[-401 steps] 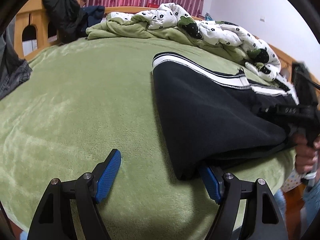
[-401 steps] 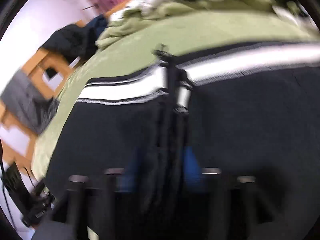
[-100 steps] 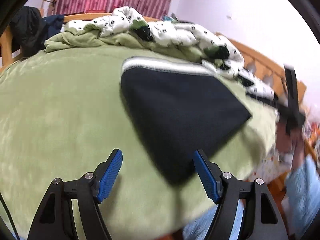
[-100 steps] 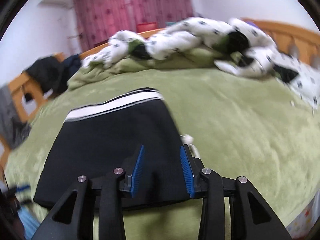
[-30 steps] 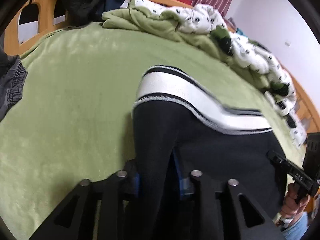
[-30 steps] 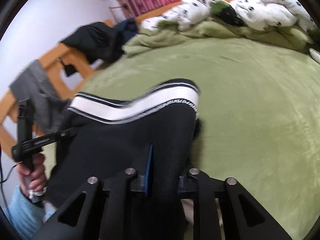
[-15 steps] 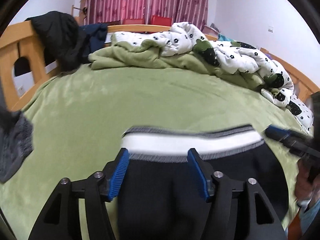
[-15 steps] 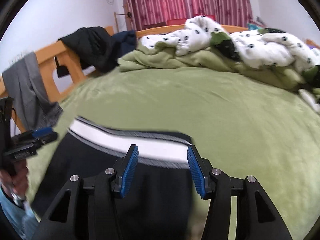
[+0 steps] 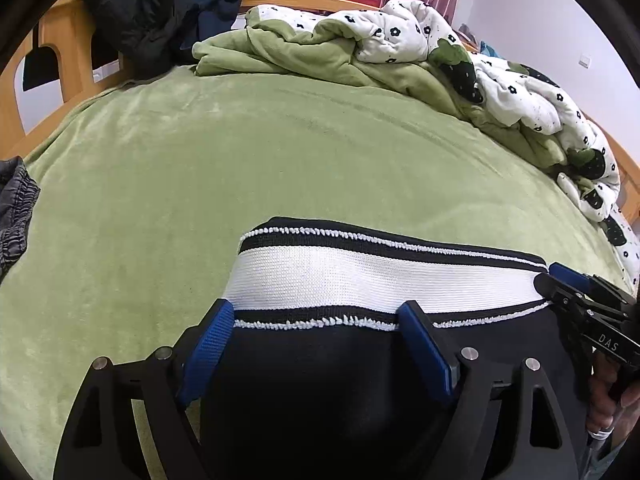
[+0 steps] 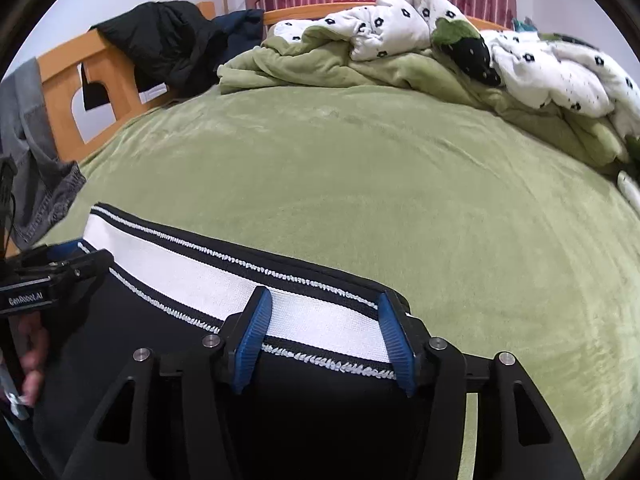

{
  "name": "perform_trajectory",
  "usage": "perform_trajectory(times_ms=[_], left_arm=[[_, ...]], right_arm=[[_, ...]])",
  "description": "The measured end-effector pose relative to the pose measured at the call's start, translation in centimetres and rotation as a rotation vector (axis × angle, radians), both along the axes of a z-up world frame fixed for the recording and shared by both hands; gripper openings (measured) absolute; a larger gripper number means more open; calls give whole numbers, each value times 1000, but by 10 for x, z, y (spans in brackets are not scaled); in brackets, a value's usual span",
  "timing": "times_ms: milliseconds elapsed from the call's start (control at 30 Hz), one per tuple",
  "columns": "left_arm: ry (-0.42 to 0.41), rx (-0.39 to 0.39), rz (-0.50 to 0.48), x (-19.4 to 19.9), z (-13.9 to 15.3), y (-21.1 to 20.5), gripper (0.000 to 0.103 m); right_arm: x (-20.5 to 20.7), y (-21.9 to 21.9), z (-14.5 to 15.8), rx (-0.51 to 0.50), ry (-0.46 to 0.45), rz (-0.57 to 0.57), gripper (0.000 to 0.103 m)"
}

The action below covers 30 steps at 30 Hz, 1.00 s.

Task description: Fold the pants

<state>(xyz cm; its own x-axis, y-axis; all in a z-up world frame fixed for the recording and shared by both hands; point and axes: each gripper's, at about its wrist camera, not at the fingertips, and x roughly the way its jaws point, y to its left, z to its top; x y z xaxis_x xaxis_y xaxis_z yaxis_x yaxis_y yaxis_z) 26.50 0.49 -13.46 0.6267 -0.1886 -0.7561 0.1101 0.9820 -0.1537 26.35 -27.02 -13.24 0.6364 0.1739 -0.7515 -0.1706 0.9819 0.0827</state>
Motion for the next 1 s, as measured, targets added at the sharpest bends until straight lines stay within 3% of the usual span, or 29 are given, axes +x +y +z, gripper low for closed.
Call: perform_trajectory(times_ms=[133, 167, 400, 467, 633, 733, 767, 933, 1000], left_arm=[[8, -25, -17, -26, 12, 9, 62], [13, -34, -29, -35, 14, 12, 61], [42, -21, -150, -125, 14, 19, 61], [83, -43, -181, -150, 3, 22, 61], [6, 17, -186, -216, 5, 35, 61], [34, -38, -228, -233, 11, 49, 61], [49, -26, -233, -237, 9, 52, 61], [40, 225, -260, -252, -5, 46, 52], [34, 262, -264, -252, -7, 41, 51]], right_arm=[[-12, -10, 12, 32, 11, -39, 60], [-19, -12, 14, 35, 10, -43, 60], [-114, -8, 16, -94, 6, -19, 59], [-138, -10, 15, -94, -13, -22, 59], [-189, -19, 6, -53, 23, -54, 60], [-209, -26, 3, -38, 62, -76, 60], [-216, -27, 5, -37, 54, -87, 60], [-243, -28, 14, -39, 16, -114, 60], [-250, -26, 15, -36, 15, -112, 60]])
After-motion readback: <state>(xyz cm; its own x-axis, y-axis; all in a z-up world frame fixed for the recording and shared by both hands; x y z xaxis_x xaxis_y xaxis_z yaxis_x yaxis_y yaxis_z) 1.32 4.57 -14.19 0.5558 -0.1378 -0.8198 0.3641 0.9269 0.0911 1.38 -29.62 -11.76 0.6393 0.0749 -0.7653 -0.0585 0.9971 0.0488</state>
